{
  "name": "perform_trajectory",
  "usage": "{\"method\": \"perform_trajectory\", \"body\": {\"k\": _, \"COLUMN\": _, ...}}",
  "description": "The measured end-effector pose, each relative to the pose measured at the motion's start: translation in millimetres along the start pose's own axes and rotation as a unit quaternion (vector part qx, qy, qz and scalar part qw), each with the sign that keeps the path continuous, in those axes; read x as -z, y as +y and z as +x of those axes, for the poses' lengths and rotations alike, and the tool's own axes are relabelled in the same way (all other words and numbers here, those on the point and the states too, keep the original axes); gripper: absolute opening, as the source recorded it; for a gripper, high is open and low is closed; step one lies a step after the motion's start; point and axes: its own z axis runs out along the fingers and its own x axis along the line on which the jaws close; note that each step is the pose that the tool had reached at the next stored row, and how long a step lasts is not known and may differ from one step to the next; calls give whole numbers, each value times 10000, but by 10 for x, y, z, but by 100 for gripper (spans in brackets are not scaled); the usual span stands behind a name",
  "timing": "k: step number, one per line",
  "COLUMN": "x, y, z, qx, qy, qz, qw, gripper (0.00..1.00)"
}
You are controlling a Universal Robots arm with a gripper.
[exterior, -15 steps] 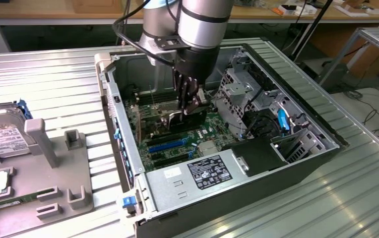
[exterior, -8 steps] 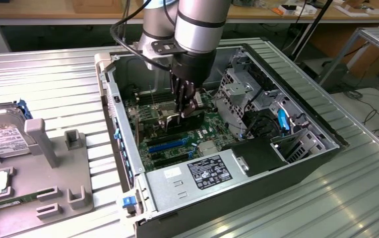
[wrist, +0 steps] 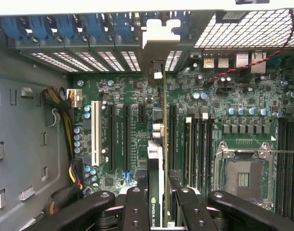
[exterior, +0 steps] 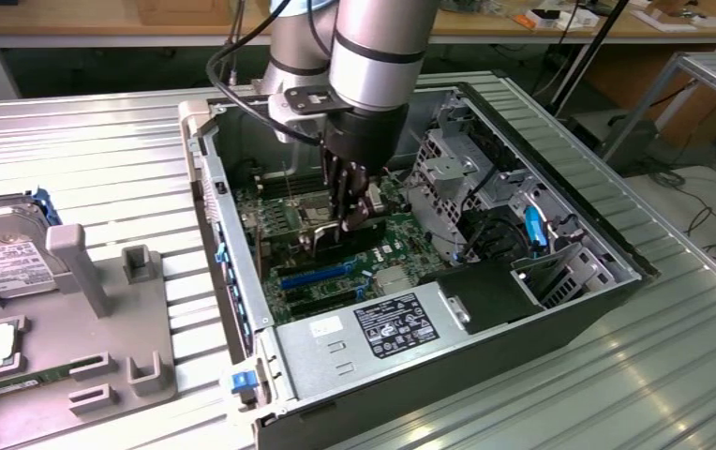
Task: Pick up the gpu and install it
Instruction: 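Insert the gpu into the slot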
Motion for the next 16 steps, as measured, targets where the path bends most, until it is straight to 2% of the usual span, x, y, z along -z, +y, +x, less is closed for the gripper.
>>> {"method": "perform_trajectory", "body": {"k": 5, "x": -11, "y": 5, "z": 16, "qx": 0, "qy": 3, "qz": 0, "qw": 10000, "gripper": 27}}
{"method": "perform_trajectory", "body": {"k": 8, "x": -31, "y": 50, "z": 14, "qx": 0, "qy": 3, "qz": 1, "qw": 10000, "gripper": 27}}
{"method": "perform_trajectory", "body": {"k": 16, "x": -52, "y": 92, "z": 13, "qx": 0, "qy": 6, "qz": 1, "qw": 10000, "gripper": 27}}
